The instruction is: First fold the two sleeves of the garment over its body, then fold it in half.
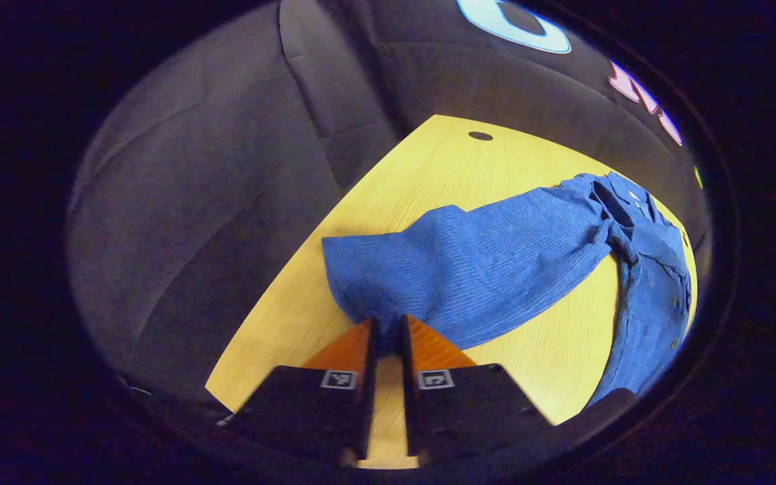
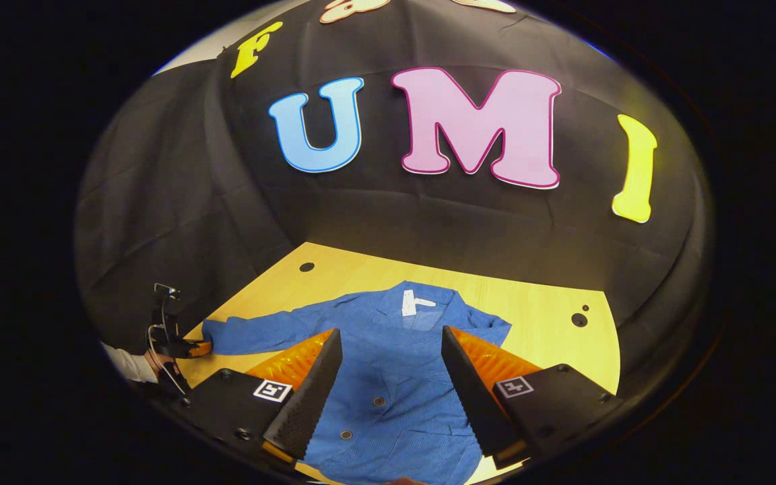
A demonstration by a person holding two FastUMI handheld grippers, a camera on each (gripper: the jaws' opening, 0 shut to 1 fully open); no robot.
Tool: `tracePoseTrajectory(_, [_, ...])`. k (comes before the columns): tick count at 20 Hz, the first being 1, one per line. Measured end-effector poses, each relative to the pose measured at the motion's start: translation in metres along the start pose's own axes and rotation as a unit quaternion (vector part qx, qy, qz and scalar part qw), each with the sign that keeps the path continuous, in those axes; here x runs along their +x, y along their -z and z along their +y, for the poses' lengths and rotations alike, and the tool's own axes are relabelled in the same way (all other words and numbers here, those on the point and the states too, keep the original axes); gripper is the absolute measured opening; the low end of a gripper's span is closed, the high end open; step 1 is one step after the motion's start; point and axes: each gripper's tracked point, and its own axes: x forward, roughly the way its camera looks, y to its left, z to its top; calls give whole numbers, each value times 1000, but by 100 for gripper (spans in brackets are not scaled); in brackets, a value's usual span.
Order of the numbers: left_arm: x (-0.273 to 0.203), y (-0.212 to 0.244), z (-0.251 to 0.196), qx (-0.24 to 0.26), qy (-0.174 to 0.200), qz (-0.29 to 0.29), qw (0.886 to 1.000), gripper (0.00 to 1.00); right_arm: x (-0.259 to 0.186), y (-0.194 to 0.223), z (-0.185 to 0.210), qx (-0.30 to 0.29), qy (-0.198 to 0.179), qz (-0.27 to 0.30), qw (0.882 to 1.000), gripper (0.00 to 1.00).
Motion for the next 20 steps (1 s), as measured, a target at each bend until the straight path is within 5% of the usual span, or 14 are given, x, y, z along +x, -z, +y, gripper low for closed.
tracePoseTrajectory(2, [2, -8, -1, -9, 2, 2, 1000, 0, -7, 4, -2, 1, 3, 4, 1000, 94])
tracePoseTrajectory(7, [-36, -58, 2, -37, 31, -38, 998, 0, -21, 8, -18, 1, 18, -3, 1000, 94])
tracePoseTrajectory(13, [-126, -167, -57, -38, 106, -147, 983, 0, -33, 21, -37, 46, 23, -5, 999, 94])
tracePoseTrajectory(16, [-182, -231, -119, 4, 154, -223, 963, 0, -41, 26, -50, 57, 29, -8, 998, 94])
tracePoseTrajectory(20, [-241, -283, -242, 74, 233, -306, 920, 0, -60, 34, -75, 83, 46, -19, 995, 94])
